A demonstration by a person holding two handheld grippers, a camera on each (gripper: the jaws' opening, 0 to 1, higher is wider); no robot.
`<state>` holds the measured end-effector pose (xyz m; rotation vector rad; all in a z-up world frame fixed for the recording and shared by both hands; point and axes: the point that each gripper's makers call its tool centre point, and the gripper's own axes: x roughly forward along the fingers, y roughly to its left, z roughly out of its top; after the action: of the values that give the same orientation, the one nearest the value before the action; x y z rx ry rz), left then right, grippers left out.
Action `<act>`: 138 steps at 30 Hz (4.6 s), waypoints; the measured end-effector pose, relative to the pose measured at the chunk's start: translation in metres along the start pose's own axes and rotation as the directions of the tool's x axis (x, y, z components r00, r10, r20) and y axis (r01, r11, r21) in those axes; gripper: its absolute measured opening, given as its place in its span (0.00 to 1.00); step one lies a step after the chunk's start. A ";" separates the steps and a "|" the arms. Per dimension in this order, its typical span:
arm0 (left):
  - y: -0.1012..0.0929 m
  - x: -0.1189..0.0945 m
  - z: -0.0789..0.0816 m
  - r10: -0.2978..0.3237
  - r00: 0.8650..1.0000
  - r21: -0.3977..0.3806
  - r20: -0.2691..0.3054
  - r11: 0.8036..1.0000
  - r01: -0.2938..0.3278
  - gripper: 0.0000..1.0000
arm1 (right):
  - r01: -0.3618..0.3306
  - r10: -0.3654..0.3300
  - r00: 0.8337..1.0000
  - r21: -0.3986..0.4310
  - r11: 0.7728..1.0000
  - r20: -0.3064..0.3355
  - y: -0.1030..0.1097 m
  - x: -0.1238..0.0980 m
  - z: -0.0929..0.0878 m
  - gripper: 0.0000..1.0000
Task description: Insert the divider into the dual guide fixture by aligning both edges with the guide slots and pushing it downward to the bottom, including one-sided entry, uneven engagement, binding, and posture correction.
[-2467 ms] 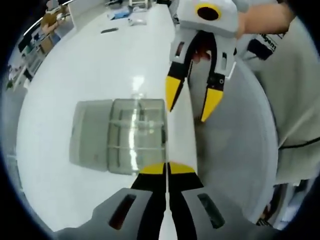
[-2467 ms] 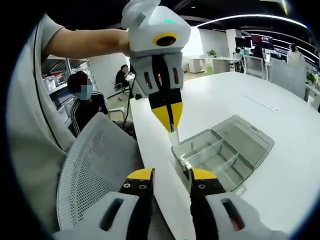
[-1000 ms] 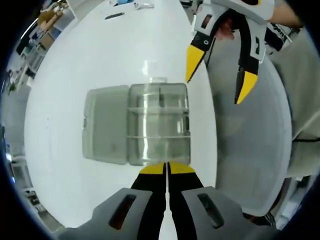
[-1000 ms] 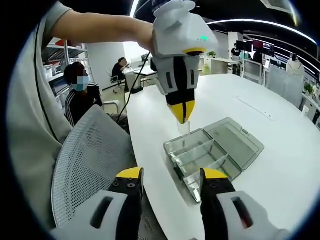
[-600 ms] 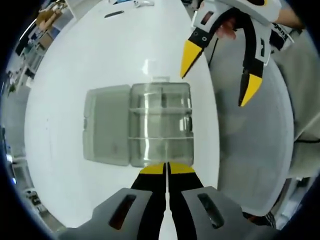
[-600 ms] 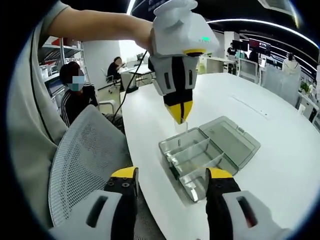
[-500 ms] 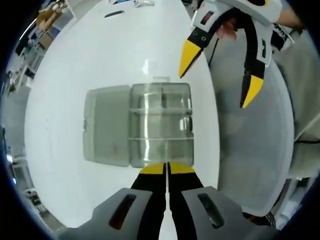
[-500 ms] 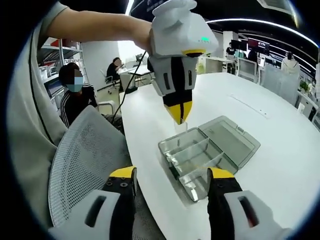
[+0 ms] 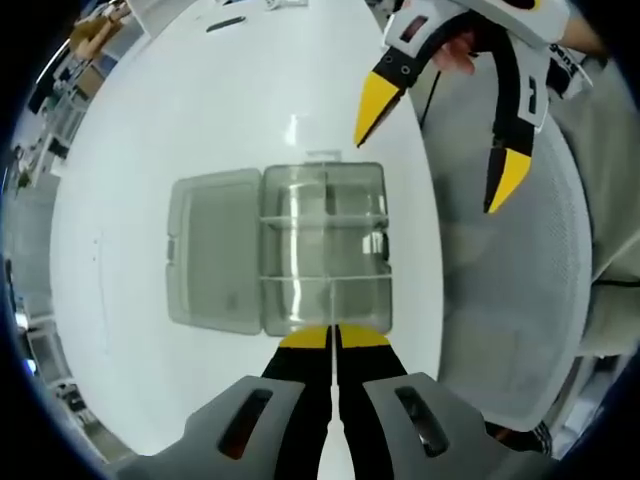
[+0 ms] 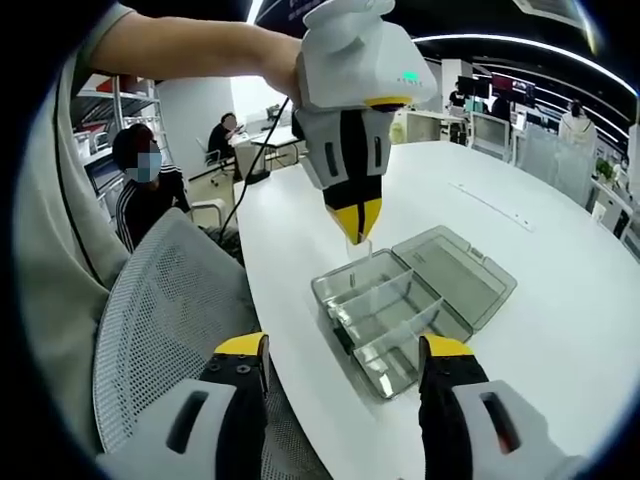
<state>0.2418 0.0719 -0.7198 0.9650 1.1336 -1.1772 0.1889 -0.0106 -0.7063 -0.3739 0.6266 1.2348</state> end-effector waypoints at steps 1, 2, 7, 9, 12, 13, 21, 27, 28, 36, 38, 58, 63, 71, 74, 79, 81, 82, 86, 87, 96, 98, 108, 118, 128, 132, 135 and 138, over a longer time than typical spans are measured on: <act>0.000 0.000 0.000 0.000 1.000 0.000 -0.001 1.000 0.000 0.00 | 0.001 -0.001 1.000 0.000 1.000 -0.002 0.000 0.000 -0.001 0.58; 0.000 0.001 0.001 0.001 1.000 0.000 -0.001 1.000 -0.001 0.00 | 0.001 -0.001 1.000 0.000 1.000 -0.002 0.000 0.000 -0.001 0.58; 0.001 0.002 0.001 -0.002 1.000 0.000 -0.006 1.000 0.002 0.00 | 0.002 -0.002 1.000 0.005 1.000 -0.003 0.000 -0.001 -0.002 0.58; 0.001 0.003 0.001 -0.001 1.000 0.000 -0.009 1.000 0.001 0.00 | 0.002 -0.002 1.000 0.009 1.000 -0.002 0.000 -0.001 -0.003 0.58; 0.002 0.003 0.001 -0.001 1.000 0.000 -0.012 1.000 0.001 0.00 | 0.001 -0.001 1.000 0.011 1.000 -0.003 -0.001 -0.002 -0.004 0.58; 0.002 0.004 0.001 0.001 1.000 -0.001 -0.012 1.000 -0.001 0.00 | 0.001 -0.001 1.000 0.012 1.000 -0.004 -0.001 -0.002 -0.004 0.58; 0.004 0.006 0.000 0.001 1.000 -0.003 -0.021 1.000 -0.001 0.00 | 0.000 0.000 1.000 0.015 1.000 -0.003 -0.002 -0.001 -0.004 0.58; 0.004 0.007 0.000 0.001 1.000 -0.001 -0.027 1.000 -0.001 0.00 | -0.001 0.001 1.000 0.020 1.000 -0.004 -0.002 -0.002 -0.006 0.57; 0.005 0.007 0.000 0.002 1.000 -0.002 -0.027 1.000 -0.002 0.00 | -0.001 0.001 1.000 0.020 1.000 -0.004 -0.002 -0.002 -0.006 0.57; 0.004 0.010 -0.001 0.000 0.999 0.003 -0.039 1.000 0.000 0.00 | -0.001 0.001 1.000 0.024 1.000 -0.004 -0.003 -0.002 -0.006 0.57; 0.004 0.011 -0.001 -0.001 0.999 -0.001 -0.041 1.000 0.001 0.00 | -0.001 0.001 1.000 0.024 1.000 -0.004 -0.004 -0.002 -0.007 0.57; 0.003 0.013 0.001 -0.006 0.999 -0.019 -0.045 1.000 0.005 0.00 | -0.002 0.003 1.000 0.026 1.000 -0.006 -0.004 -0.004 -0.007 0.57; 0.003 0.013 0.001 -0.007 0.999 -0.021 -0.047 1.000 0.006 0.00 | -0.003 0.003 1.000 0.026 1.000 -0.006 -0.004 -0.005 -0.007 0.57; 0.004 0.014 0.001 -0.014 0.998 -0.029 -0.056 1.000 0.013 0.00 | 0.000 0.001 1.000 0.027 1.000 -0.003 -0.005 -0.006 -0.007 0.57; 0.004 0.015 0.001 -0.017 0.998 -0.034 -0.058 0.999 0.015 0.00 | -0.001 0.001 1.000 0.028 1.000 -0.004 -0.005 -0.005 -0.008 0.57; 0.004 0.016 0.000 -0.020 0.998 -0.042 -0.058 0.999 0.018 0.00 | -0.002 0.003 1.000 0.030 1.000 -0.005 -0.005 -0.005 -0.009 0.57; 0.004 0.017 0.000 -0.020 0.998 -0.039 -0.058 0.999 0.018 0.00 | -0.003 0.003 1.000 0.031 1.000 -0.004 -0.005 -0.005 -0.009 0.57; 0.004 0.017 0.000 -0.021 0.998 -0.035 -0.057 0.999 0.019 0.00 | -0.002 0.002 1.000 0.032 0.999 -0.004 -0.005 -0.005 -0.009 0.57; 0.004 0.017 0.000 -0.021 0.998 -0.031 -0.060 0.999 0.019 0.00 | 0.000 0.000 1.000 0.034 0.999 -0.001 -0.006 -0.005 -0.009 0.57; 0.004 0.018 0.000 -0.022 0.998 -0.033 -0.060 0.999 0.020 0.00 | 0.000 0.000 1.000 0.035 0.999 -0.001 -0.006 -0.005 -0.008 0.57; 0.005 0.022 -0.001 -0.026 0.998 -0.034 -0.063 0.999 0.024 0.00 | 0.000 0.000 1.000 0.042 0.999 -0.002 -0.006 -0.006 -0.010 0.57; 0.004 0.023 -0.001 -0.026 0.998 -0.033 -0.063 0.999 0.024 0.00 | 0.000 0.000 1.000 0.040 0.999 -0.003 -0.006 -0.005 -0.011 0.57; 0.004 0.026 -0.002 -0.029 0.998 -0.034 -0.061 0.999 0.027 0.00 | -0.001 0.001 1.000 0.044 0.999 -0.001 -0.007 -0.005 -0.010 0.57; 0.004 0.030 -0.004 -0.030 0.997 -0.025 -0.066 0.999 0.029 0.00 | 0.000 0.000 1.000 0.047 0.999 -0.004 -0.007 -0.005 -0.012 0.57; 0.005 0.033 -0.004 -0.034 0.997 -0.016 -0.066 0.999 0.033 0.00 | 0.001 -0.001 1.000 0.051 0.999 -0.007 -0.008 -0.006 -0.014 0.57; 0.005 0.035 -0.004 -0.036 0.997 -0.013 -0.069 0.999 0.035 0.00 | 0.002 -0.002 1.000 0.054 0.999 -0.005 -0.009 -0.006 -0.014 0.57; 0.005 0.036 -0.004 -0.037 0.997 -0.013 -0.069 0.999 0.037 0.00 | 0.002 -0.002 1.000 0.055 0.998 -0.006 -0.009 -0.006 -0.014 0.57; 0.005 0.038 -0.005 -0.040 0.997 -0.014 -0.070 0.999 0.039 0.00 | 0.002 -0.001 1.000 0.057 0.998 -0.006 -0.009 -0.006 -0.015 0.57</act>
<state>0.2463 0.0705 -0.7578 0.9851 1.2191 -1.1743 0.1925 -0.0263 -0.7149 -0.3307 0.6648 1.2123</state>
